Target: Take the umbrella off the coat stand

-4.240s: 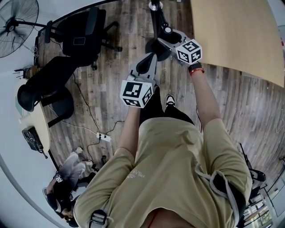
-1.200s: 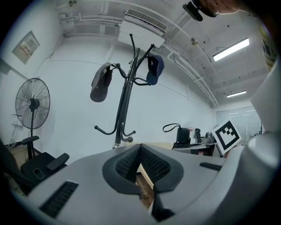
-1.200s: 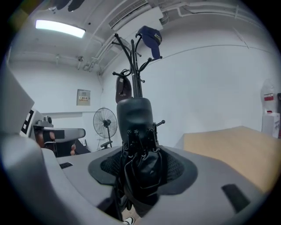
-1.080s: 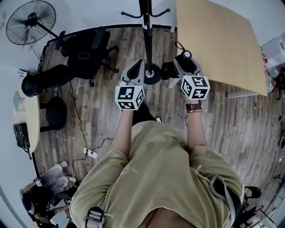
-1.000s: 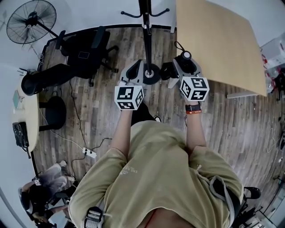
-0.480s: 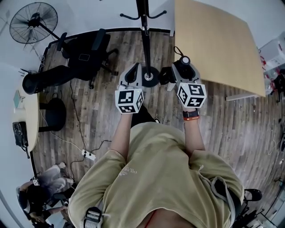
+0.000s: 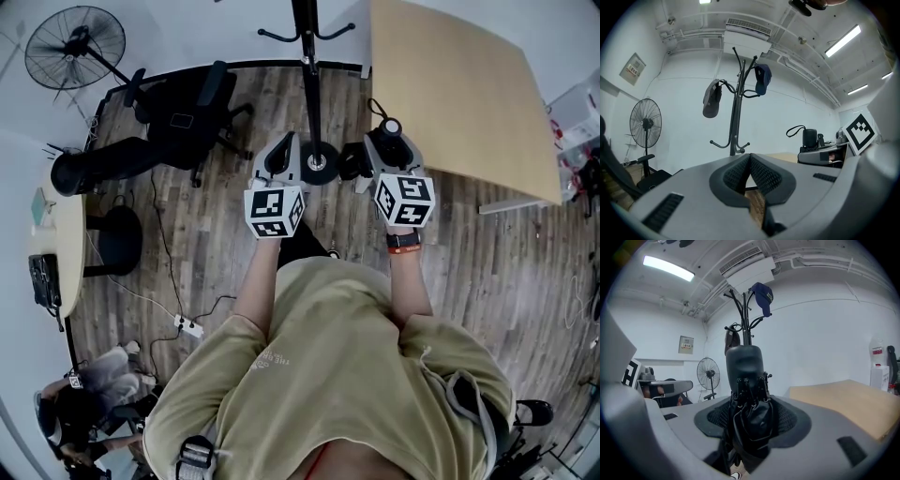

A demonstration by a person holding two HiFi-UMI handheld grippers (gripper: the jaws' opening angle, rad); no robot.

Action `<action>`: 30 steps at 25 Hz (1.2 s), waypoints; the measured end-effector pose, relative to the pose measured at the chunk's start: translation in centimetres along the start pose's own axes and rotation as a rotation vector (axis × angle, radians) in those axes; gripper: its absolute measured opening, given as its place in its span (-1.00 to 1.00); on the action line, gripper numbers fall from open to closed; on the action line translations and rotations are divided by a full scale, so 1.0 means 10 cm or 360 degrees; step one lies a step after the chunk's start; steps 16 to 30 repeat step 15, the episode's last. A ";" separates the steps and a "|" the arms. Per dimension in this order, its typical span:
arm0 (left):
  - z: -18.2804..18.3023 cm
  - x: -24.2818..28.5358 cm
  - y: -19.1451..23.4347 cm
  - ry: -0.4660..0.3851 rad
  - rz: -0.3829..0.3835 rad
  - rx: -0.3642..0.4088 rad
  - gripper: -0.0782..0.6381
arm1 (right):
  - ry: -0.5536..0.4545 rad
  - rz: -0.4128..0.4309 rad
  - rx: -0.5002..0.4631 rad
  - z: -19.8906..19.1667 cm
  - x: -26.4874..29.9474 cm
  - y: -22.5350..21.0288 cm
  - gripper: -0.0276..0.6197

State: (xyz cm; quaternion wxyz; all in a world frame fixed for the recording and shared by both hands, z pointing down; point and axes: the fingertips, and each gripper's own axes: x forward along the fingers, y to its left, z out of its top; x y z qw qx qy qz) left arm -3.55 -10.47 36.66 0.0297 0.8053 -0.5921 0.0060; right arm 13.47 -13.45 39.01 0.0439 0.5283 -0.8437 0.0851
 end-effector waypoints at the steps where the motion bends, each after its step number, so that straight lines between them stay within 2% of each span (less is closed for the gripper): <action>1: -0.01 0.00 0.01 0.0002 0.0002 -0.0002 -0.72 | 0.0004 0.0004 0.0002 0.00 0.01 0.01 -0.17; 15: -0.16 0.03 0.19 0.0062 -0.0037 -0.0022 -0.72 | 0.0072 0.0103 0.0044 -0.12 0.29 0.23 -0.16; 30: -0.16 0.03 0.19 0.0062 -0.0037 -0.0022 -0.72 | 0.0072 0.0103 0.0044 -0.12 0.29 0.23 -0.16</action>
